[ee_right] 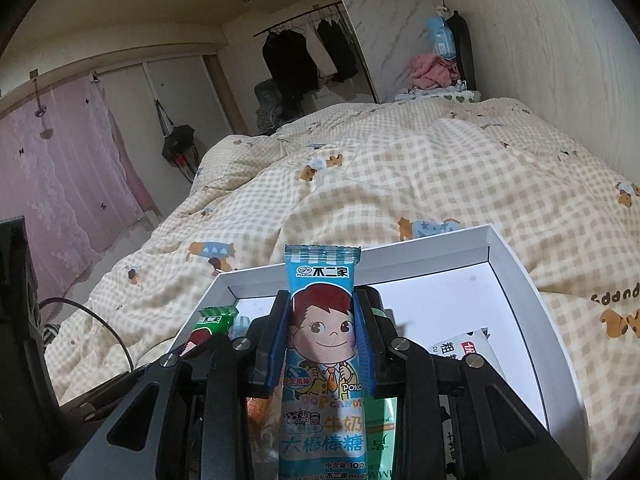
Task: Organize objects
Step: 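Lower both candy packets into the white lid with both grippers, then open both grippers to release the candy packets into the lid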
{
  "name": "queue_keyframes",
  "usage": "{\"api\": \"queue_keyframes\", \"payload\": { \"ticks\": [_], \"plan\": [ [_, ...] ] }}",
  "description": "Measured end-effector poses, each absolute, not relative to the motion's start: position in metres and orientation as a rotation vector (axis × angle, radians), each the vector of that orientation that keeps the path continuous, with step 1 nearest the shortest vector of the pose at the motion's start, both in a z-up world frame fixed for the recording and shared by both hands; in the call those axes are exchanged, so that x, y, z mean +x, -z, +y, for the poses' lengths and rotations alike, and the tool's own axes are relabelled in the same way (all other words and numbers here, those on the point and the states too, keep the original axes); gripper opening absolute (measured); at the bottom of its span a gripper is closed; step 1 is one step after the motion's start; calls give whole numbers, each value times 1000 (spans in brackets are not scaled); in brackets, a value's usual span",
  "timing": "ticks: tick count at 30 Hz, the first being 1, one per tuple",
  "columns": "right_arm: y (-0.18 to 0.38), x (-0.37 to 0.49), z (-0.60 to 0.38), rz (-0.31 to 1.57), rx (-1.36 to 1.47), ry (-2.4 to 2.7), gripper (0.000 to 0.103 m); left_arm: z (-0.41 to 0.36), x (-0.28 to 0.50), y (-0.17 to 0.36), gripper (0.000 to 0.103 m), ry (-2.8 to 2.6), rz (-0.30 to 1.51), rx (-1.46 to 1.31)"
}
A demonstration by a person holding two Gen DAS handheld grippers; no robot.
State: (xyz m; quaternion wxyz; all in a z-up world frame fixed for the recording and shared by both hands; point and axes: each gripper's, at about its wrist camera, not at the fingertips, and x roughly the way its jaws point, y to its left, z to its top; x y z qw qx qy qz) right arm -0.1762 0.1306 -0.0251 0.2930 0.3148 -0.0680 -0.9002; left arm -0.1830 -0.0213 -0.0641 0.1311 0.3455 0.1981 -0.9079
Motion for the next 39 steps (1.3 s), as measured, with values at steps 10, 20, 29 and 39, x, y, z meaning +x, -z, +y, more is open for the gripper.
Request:
{"api": "queue_keyframes", "payload": {
  "ticks": [10,20,29,39],
  "plan": [
    [26,-180,144,-289,828,2385,77,-24,-183,64,51,2665,635,1021],
    [25,-182,156,-383,823,2371,82,-24,-178,55,57,2719,662,964],
    [11,-171,159,-378,775,2358,82,-38,-181,41,60,2720,680,881],
    [-21,-152,164,-288,716,2313,82,-24,-172,10,66,2773,565,943]
  ]
}}
